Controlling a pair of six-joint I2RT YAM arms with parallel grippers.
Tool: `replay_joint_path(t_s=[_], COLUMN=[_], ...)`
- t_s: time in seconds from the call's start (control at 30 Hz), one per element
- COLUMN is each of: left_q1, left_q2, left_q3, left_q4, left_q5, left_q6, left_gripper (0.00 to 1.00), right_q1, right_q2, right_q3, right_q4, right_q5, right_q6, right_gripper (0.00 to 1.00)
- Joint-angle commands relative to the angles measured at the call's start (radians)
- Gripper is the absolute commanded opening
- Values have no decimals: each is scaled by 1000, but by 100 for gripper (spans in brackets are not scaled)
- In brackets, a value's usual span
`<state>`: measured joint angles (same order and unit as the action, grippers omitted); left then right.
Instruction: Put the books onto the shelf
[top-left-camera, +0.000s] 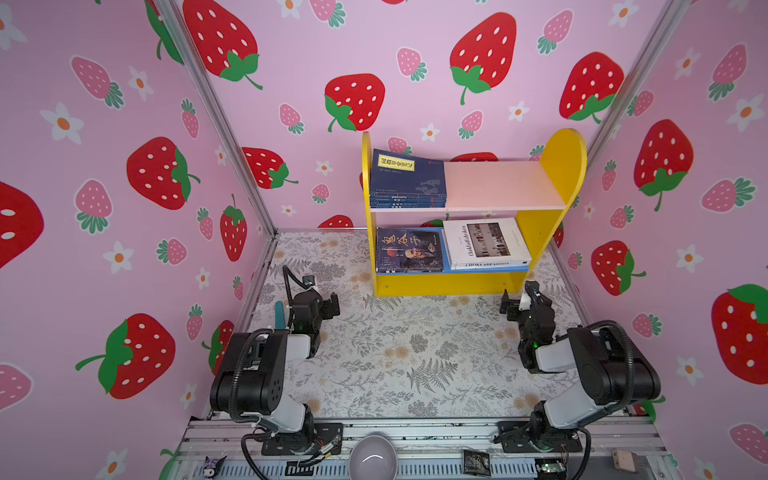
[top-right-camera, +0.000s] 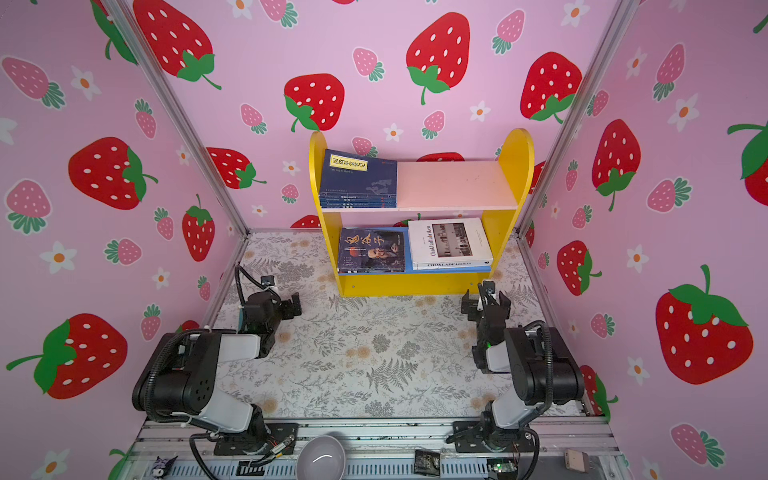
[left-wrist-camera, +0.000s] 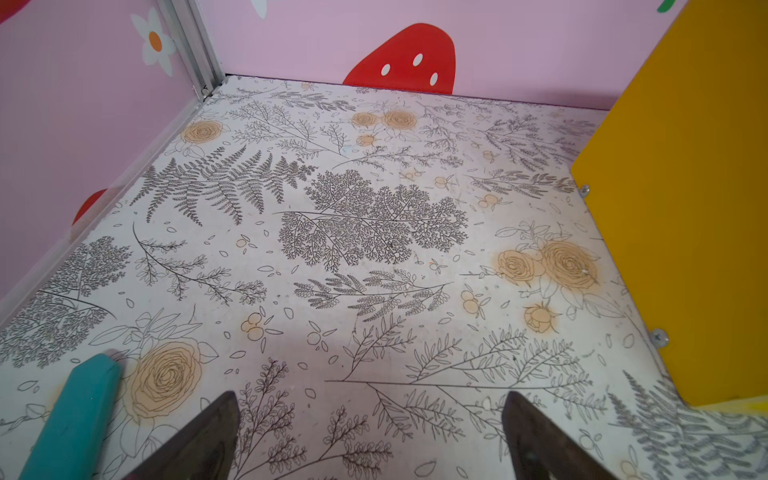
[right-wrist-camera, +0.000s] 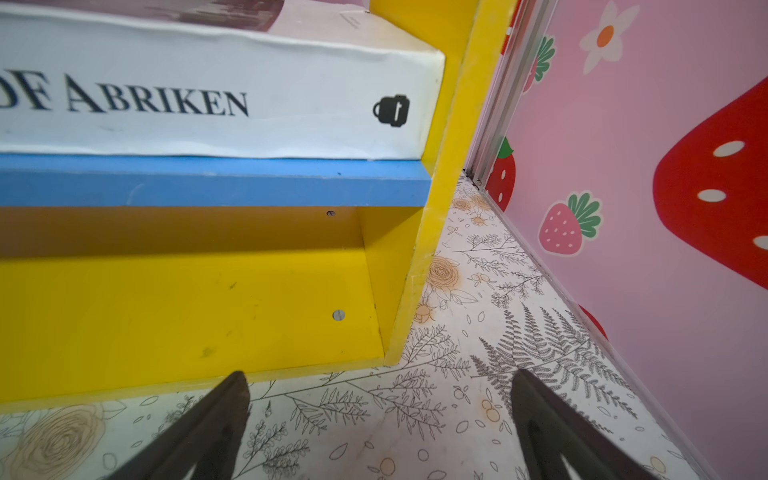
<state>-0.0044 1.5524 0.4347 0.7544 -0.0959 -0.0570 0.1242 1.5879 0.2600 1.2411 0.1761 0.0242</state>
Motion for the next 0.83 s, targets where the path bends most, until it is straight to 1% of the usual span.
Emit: replay_joint_path(t_s=[0.0,0.8], left_q1=[4,8], left_q2=[-3,-5], left_q3=[20,19], left_q4=[11,9], left_q5=[22,38], left_q6=[20,19], left_gripper=[99,99], right_q1=[-6,-7], right_q2=[-12,-12], right_q3=[10,10], right_q4=[9,8], right_q5=[-38,-37], right_q6=[-22,-21], right_gripper=[100,100])
